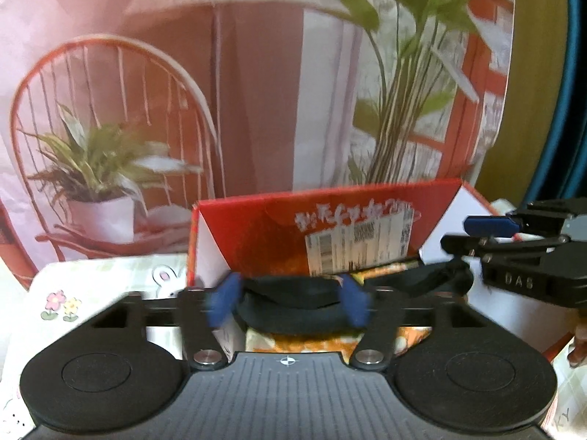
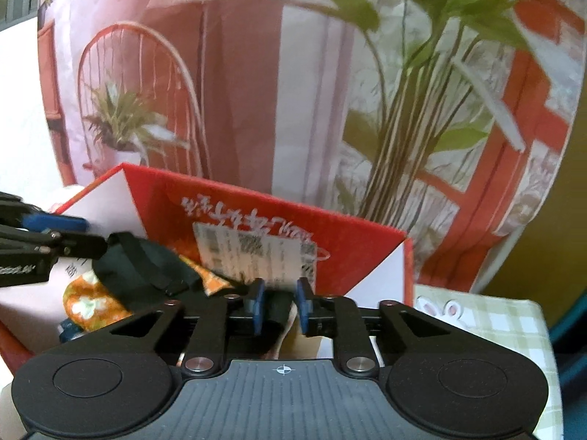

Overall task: Organize soft objects
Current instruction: 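Lower the mask into the box and open both grippers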

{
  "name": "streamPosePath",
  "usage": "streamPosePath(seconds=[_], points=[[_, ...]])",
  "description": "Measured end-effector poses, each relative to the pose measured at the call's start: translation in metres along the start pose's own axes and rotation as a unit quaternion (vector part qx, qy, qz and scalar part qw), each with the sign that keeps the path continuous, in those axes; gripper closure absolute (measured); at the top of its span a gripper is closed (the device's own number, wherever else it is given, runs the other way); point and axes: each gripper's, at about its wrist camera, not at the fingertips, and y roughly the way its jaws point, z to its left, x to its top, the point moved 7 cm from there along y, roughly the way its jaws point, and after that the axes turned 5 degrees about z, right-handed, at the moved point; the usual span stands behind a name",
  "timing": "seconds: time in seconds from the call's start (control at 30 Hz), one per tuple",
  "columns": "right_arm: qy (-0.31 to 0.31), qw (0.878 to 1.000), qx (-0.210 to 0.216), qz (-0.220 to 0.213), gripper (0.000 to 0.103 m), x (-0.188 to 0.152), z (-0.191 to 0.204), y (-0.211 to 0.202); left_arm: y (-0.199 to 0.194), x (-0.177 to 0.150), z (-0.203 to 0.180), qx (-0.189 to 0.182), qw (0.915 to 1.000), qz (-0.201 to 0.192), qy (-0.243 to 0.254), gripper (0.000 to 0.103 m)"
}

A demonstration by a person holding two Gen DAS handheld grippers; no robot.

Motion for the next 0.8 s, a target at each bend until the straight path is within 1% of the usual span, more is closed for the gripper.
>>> streamPosePath(seconds=[0.03, 0.07, 0.13, 0.17, 0.2, 0.23, 0.27, 0.3, 0.33, 0.4, 0.63, 0.8], points=[[0.002, 1.0, -0.003, -0.008, 0.064, 0.001, -0.001, -0.003, -0.004, 0.001, 0.0, 0.001, 1.0, -0.005, 0.0, 0.027], [0.005, 1.0, -0.006, -0.016, 0.06, 0.001, -0.002, -0.006, -0.008, 0.002, 0.0, 0.002, 1.0, -0.006, 0.001, 0.025], [0.011, 0.999, -0.012, -0.029, 0.044, 0.003, -0.003, -0.012, -0.014, 0.004, 0.0, 0.008, 0.9999, -0.009, 0.002, 0.012], [0.014, 0.999, -0.016, -0.034, 0.041, 0.003, -0.004, -0.015, -0.018, 0.005, 0.0, 0.013, 0.9998, -0.015, 0.002, 0.009], [0.016, 0.999, -0.018, -0.037, 0.034, 0.004, -0.005, -0.018, -0.023, 0.005, -0.001, 0.016, 0.9996, -0.021, 0.002, 0.007], [0.018, 0.999, -0.019, -0.043, 0.024, 0.005, -0.006, -0.022, -0.027, 0.006, 0.0, 0.017, 0.9995, -0.026, 0.003, 0.007], [0.022, 0.998, -0.018, -0.049, 0.017, 0.006, -0.006, -0.028, -0.032, 0.007, 0.0, 0.018, 0.9994, -0.029, 0.001, 0.006], [0.025, 0.998, -0.016, -0.054, 0.004, 0.007, -0.006, -0.033, -0.035, 0.007, 0.0, 0.019, 0.9994, -0.03, -0.001, 0.006], [0.029, 0.998, -0.015, -0.062, 0.001, 0.008, -0.006, -0.039, -0.04, 0.008, 0.001, 0.021, 0.9992, -0.033, -0.005, 0.004], [0.033, 0.997, -0.011, -0.075, 0.001, 0.009, -0.007, -0.05, -0.049, 0.008, 0.002, 0.022, 0.9989, -0.038, -0.011, 0.003], [0.04, 0.995, -0.018, -0.088, 0.0, 0.006, -0.009, -0.081, -0.08, 0.002, 0.002, 0.028, 0.9985, -0.047, -0.008, 0.002], [0.048, 0.994, -0.016, -0.092, 0.0, -0.004, -0.007, -0.101, -0.105, -0.007, 0.005, 0.035, 0.9976, -0.056, -0.019, 0.0]])
